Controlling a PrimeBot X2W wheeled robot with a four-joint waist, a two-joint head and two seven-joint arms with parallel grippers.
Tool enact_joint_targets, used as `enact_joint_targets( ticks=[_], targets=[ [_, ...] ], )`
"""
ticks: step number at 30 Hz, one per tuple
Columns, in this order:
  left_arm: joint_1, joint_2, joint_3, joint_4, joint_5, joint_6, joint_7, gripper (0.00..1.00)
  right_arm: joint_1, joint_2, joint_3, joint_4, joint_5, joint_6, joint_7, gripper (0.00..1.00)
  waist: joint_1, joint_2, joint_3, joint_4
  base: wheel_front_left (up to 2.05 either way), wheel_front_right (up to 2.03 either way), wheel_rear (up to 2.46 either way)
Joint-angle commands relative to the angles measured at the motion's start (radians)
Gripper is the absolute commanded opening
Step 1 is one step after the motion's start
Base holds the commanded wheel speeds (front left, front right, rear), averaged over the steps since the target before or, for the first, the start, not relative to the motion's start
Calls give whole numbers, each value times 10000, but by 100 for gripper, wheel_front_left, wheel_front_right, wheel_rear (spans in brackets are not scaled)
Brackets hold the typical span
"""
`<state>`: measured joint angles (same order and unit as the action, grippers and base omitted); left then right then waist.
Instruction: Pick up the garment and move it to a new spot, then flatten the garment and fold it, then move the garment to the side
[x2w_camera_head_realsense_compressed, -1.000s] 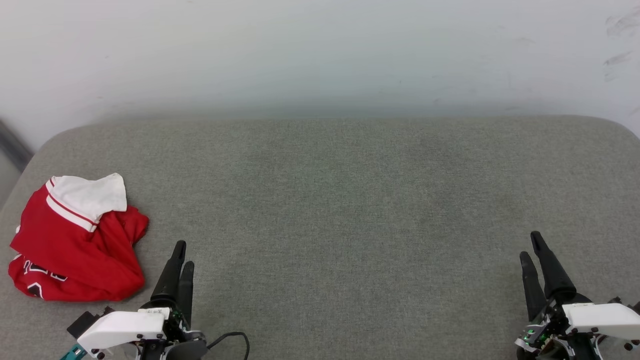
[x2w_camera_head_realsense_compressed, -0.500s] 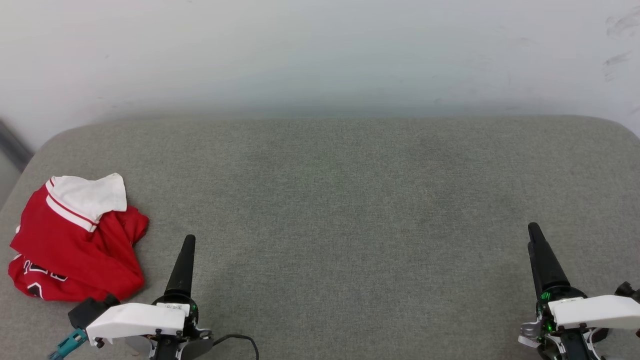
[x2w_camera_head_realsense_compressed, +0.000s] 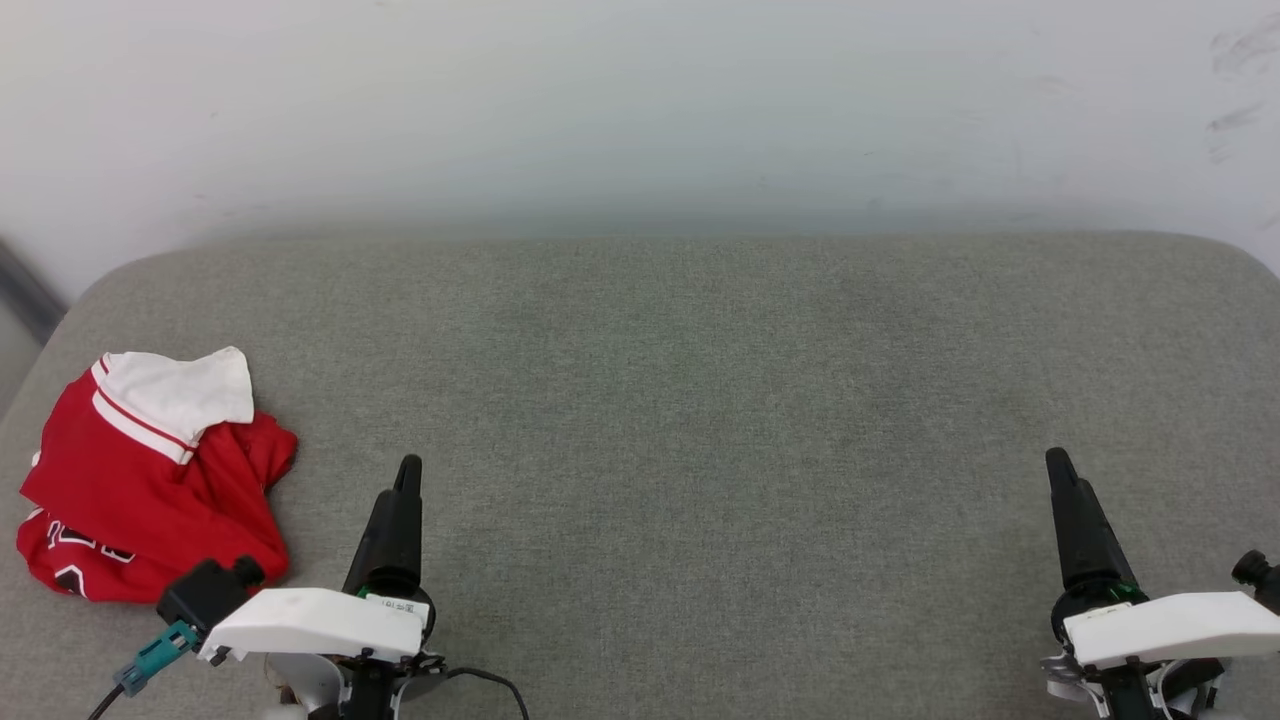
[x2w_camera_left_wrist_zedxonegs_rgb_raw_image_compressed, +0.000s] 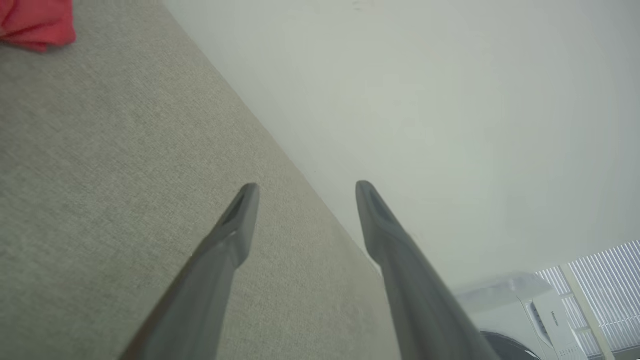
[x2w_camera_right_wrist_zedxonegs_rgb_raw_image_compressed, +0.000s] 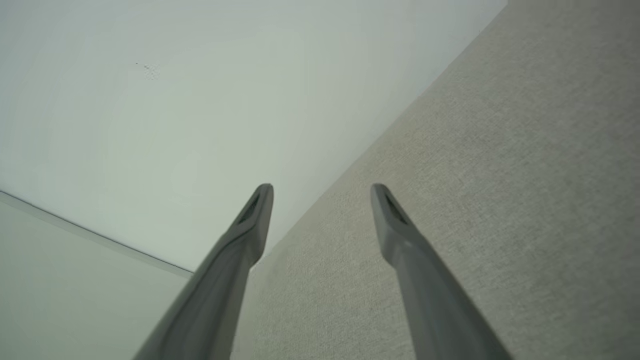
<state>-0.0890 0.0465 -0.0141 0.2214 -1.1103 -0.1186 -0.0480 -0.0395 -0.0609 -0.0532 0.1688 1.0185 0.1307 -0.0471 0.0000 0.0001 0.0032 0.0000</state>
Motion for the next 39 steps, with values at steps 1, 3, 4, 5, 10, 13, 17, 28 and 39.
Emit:
enact_joint_targets(
  ticks=[1, 3, 4, 5, 10, 13, 17, 28, 39],
  targets=[
    [-306, 31, -54, -248, 515, 71, -118, 100, -99, -10, 6, -162, -547, 1, -131, 100, 0, -1, 5, 5, 0, 0, 0],
    [-300, 30, -103, -313, 825, 110, -187, 100, -96, 8, 1, -132, -895, 1, -165, 100, 0, -1, 8, 8, 0, 0, 0],
    [-295, 30, -137, -339, 993, 132, -221, 100, -101, 14, -6, -135, -1088, 1, -183, 100, 0, -1, 9, 10, 0, 0, 0],
    [-287, 31, -174, -363, 1157, 153, -254, 100, -108, 20, -24, -146, -1307, 1, -191, 100, 0, -1, 9, 11, 0, 0, 0],
    [-305, 33, -323, -462, 2098, 235, -416, 100, -125, 49, -73, -254, -2283, 1, -120, 100, 0, -1, 19, 25, 0, 0, 0],
    [-341, 33, -416, -522, 2627, 287, -511, 100, -135, 68, -122, -388, -2793, 1, -66, 100, 0, -1, 47, 40, 0, 0, 0],
    [-388, 34, -532, -586, 3359, 359, -637, 100, -133, 81, -93, -564, -3559, 1, 15, 100, 0, -1, 80, 58, 0, 0, 0],
    [-432, 37, -678, -569, 4933, 508, -918, 100, -13, 95, -240, -888, -5334, 0, 179, 100, 0, -1, 85, 52, 0, 0, 0],
    [-460, 40, -803, -379, 6257, 663, -1202, 100, 128, 100, -167, -1080, -6729, 0, 144, 100, 0, -1, 62, 71, 0, 0, 0]
  ],
)
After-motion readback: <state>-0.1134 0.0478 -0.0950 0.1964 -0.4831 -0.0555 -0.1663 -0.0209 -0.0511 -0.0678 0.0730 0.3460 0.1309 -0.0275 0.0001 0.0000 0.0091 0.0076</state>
